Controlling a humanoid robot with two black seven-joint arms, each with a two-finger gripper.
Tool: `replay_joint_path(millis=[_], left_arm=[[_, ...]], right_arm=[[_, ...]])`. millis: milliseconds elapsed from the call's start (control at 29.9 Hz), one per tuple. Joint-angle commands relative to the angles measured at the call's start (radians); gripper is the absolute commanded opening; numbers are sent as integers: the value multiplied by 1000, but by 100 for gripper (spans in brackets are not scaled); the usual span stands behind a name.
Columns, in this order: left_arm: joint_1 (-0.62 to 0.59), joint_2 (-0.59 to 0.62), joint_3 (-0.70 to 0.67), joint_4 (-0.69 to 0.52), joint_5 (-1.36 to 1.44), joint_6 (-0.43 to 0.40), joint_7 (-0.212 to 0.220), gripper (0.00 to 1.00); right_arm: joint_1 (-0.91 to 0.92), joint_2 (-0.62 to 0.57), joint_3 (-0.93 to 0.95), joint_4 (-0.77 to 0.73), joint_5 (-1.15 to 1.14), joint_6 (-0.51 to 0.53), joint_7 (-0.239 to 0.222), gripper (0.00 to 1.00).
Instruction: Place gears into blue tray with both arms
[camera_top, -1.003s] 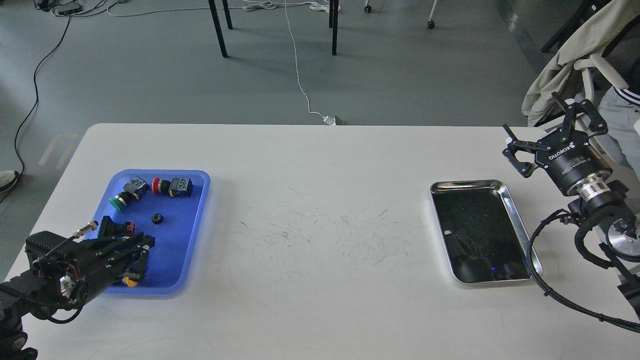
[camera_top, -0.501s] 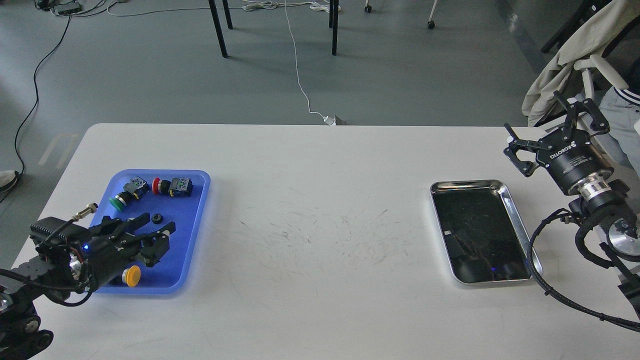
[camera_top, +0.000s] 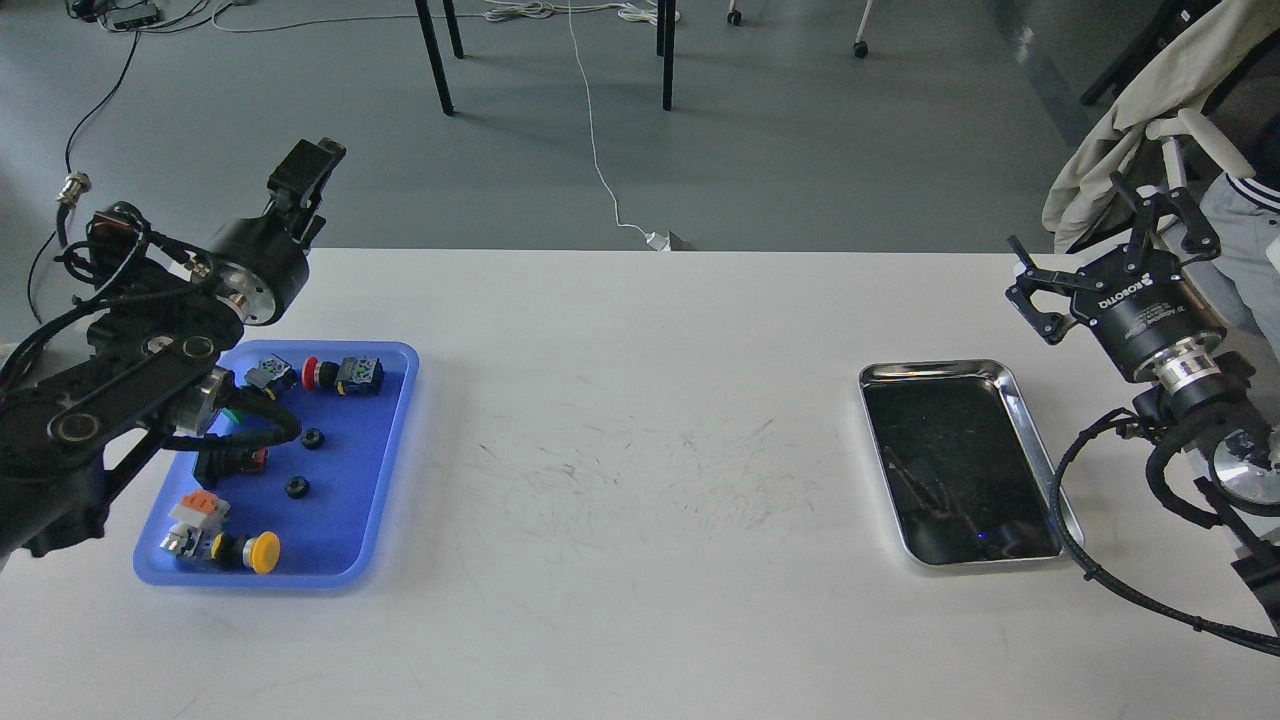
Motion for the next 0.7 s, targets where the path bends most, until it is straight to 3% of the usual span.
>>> replay_joint_path(millis=[0, 100, 201, 368, 535, 669], left_arm=[[-91, -131, -1, 212, -220, -168, -14, 99], [-102, -154, -1, 273, -307, -309, -14, 99], [-100, -143, -56, 284, -376, -366, -13, 99], [-71, -119, -133, 287, -473, -403, -17, 99], [-60, -131, -151, 309, -479, -400, -106, 99], [-51, -137, -184, 321, -535, -403, -115, 99]], right_arm=[[2, 2, 0, -2, 0, 0, 1, 99], [5, 4, 11, -6, 0, 0, 1, 99], [5, 4, 22, -8, 0, 0, 1, 99], [8, 8, 45, -14, 1, 0, 1, 99], [48, 16, 34, -22, 1, -56, -2, 99], [58, 41, 29, -9, 1, -65, -8, 99]])
